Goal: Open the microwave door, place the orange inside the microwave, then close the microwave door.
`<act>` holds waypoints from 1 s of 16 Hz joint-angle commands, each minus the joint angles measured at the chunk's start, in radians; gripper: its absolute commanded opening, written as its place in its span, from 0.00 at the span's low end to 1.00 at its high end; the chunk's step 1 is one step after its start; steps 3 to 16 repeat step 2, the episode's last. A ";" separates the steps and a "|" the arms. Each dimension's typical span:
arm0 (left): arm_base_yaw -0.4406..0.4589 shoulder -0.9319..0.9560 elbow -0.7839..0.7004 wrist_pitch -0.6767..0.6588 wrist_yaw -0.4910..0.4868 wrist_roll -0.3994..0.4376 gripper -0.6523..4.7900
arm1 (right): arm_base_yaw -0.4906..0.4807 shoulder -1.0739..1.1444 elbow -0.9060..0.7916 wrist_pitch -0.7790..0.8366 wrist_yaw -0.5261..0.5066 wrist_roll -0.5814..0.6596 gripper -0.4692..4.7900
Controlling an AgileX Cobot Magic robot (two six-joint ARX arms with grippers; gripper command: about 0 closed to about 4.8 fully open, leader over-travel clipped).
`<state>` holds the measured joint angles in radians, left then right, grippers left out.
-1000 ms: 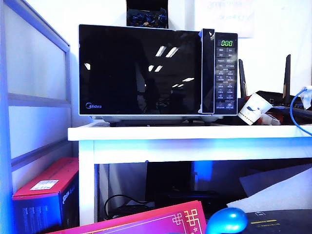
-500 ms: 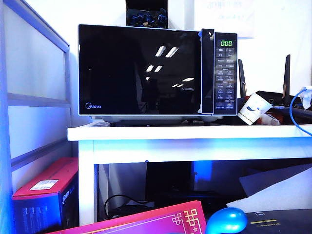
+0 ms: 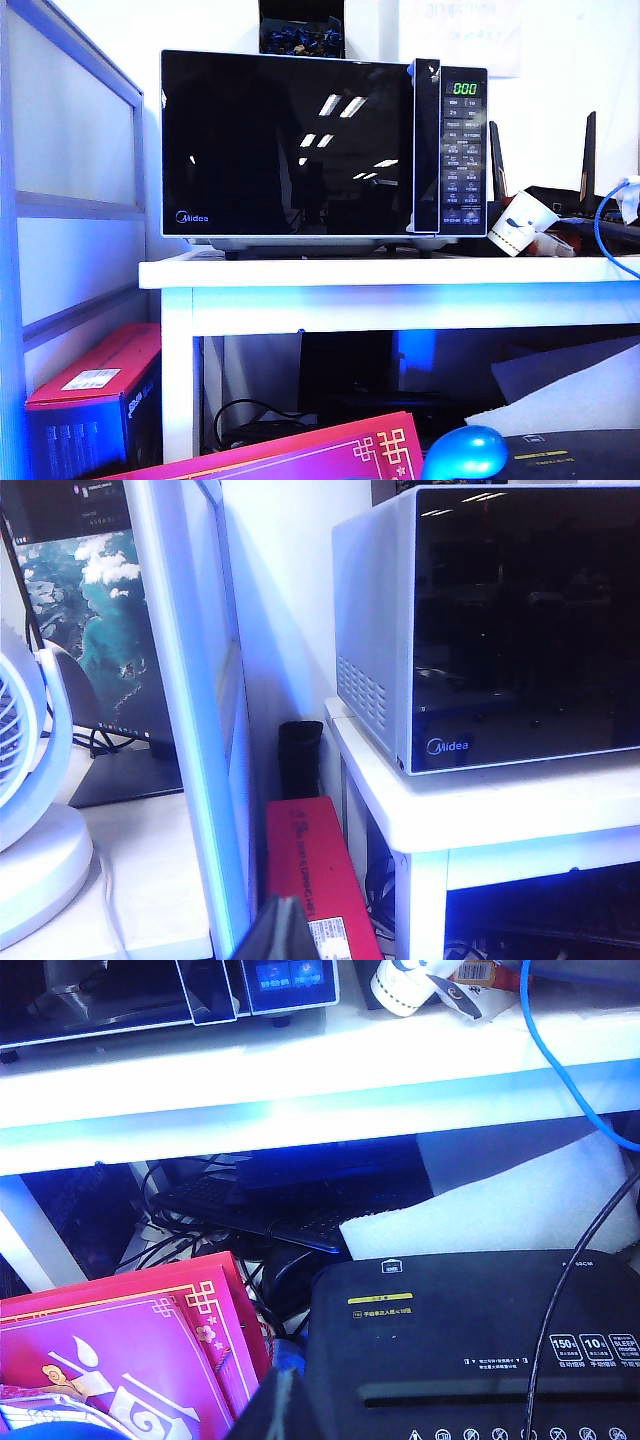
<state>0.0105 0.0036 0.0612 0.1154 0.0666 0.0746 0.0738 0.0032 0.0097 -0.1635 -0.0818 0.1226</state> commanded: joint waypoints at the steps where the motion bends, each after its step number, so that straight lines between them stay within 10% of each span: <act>1: 0.000 -0.003 0.003 0.012 0.001 0.003 0.11 | 0.000 -0.001 -0.008 0.010 0.002 0.001 0.08; 16: 0.000 -0.003 0.003 0.012 0.001 0.003 0.11 | 0.000 -0.001 -0.008 0.010 0.001 0.001 0.08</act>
